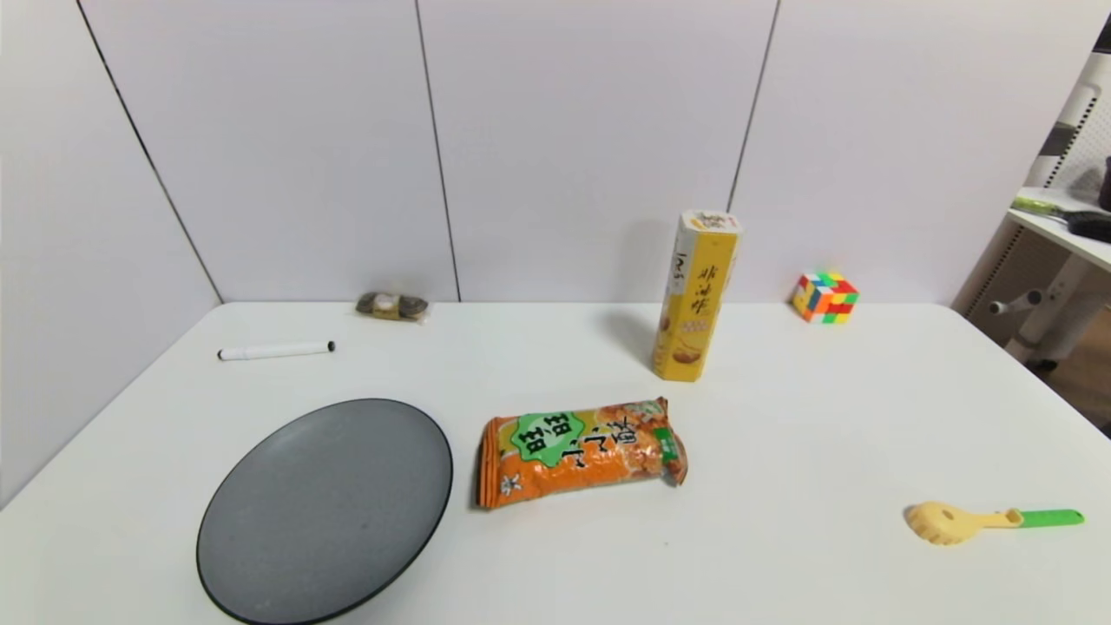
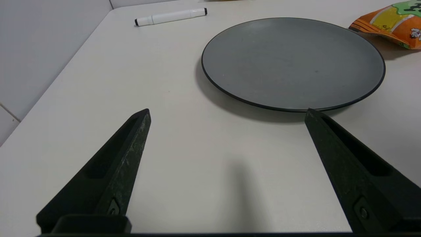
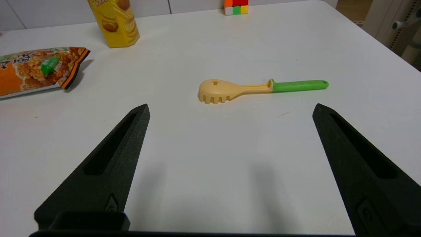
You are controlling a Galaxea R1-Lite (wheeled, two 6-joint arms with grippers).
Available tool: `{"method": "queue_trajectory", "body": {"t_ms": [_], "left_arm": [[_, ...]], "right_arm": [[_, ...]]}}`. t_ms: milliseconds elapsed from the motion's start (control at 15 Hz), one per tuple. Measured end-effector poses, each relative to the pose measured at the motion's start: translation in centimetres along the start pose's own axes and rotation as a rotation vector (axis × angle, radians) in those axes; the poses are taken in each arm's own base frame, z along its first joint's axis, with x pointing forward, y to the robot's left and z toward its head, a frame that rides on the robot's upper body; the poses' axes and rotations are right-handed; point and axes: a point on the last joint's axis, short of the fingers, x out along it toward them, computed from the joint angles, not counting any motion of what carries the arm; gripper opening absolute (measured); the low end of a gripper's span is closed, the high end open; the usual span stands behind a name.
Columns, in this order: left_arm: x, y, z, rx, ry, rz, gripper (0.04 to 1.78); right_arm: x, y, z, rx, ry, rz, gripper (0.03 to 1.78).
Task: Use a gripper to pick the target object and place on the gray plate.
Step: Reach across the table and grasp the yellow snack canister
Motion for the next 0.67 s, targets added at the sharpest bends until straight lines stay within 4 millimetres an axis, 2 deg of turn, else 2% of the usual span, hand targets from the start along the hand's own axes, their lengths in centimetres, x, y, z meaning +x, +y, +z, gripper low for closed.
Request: {"method": "queue_trajectory", "body": {"t_ms": [133, 400, 667], "left_arm": [[-0.2, 0.1, 1.4, 0.011, -0.010, -0.006, 1.69], [-0.1, 0.4, 5.8, 0.141, 0.032, -0.024, 1.69], [2.1, 0.8, 10.4, 0.233, 0.100, -0.121, 1.69]], "right_arm": [[0.0, 0.0, 0.0, 0.001, 0.000, 0.000, 1.71], [0.0, 0.0, 0.0, 0.000, -0.001, 0.000, 1.71], [0.0, 0.0, 0.0, 0.000, -0.001, 0.000, 1.71]]}}
